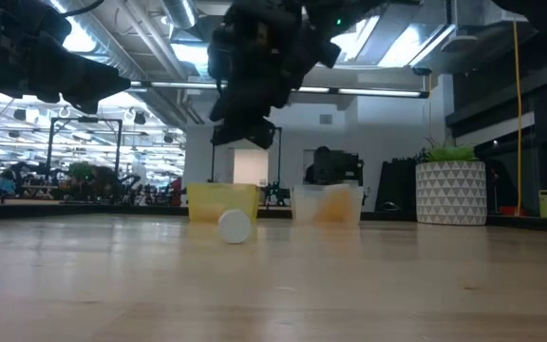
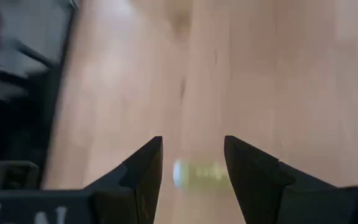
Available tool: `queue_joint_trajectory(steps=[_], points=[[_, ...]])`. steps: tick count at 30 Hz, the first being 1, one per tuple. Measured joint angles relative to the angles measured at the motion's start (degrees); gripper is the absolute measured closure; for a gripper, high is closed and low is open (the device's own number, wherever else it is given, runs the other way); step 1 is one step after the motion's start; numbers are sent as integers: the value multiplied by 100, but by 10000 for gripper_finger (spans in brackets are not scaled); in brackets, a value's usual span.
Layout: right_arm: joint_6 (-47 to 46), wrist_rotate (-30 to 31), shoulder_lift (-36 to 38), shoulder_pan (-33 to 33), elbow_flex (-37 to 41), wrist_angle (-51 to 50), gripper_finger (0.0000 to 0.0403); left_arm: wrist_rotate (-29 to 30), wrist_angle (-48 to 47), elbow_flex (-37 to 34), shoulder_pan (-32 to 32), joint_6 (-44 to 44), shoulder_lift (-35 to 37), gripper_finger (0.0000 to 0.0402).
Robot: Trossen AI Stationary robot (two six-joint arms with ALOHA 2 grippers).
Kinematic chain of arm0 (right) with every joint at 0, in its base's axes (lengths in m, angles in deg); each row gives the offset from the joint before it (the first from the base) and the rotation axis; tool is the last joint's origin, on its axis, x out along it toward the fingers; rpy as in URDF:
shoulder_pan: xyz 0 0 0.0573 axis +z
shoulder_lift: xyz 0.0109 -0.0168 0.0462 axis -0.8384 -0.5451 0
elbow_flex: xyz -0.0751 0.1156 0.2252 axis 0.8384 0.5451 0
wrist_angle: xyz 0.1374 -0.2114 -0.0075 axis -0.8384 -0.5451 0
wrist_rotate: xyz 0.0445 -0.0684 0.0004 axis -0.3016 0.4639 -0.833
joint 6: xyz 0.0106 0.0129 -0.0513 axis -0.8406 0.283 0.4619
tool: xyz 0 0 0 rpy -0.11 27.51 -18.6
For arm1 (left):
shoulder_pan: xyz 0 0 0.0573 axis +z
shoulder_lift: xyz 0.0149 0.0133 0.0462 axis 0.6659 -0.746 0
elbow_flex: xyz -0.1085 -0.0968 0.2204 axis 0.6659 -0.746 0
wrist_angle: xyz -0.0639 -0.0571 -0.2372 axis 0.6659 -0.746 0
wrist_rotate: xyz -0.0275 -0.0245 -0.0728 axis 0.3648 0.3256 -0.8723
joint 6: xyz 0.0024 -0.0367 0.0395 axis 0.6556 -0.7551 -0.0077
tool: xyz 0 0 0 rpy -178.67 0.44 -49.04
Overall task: Pick and place medicine bottles into bin by pill shape (circle, oval)
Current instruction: Put the yellow tablet bottle into the yellow bin
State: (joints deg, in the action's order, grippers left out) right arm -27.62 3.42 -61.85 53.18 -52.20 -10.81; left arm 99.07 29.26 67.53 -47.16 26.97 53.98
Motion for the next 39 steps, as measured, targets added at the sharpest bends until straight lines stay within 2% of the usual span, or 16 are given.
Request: queue_joint_trajectory(steps=[5,8,15,18,22,26,39], points=[[159,1315,0,558,0,-690,228,0,-2,0,2,-3,-2,253],[-35,2096,0,849,2,-754,228,0,-1,0,0,-5,0,253],[-1573,3871,-38,1336,2,-440,228,0,-2,0,2,-3,-2,253],[-2358,4423,-157,1467,2,-439,228,0,-1,0,2,-5,-1,253],[-3182,4477,-359,1577,2,-409,228,-2,-2,0,2,-5,-2,253],[-3580,4521,-481,1611,2,-417,228,0,0,0,0,-7,0,253],[-3866,4593,-523,1740,2,-412,228,0,-1,0,1,1,-1,253]])
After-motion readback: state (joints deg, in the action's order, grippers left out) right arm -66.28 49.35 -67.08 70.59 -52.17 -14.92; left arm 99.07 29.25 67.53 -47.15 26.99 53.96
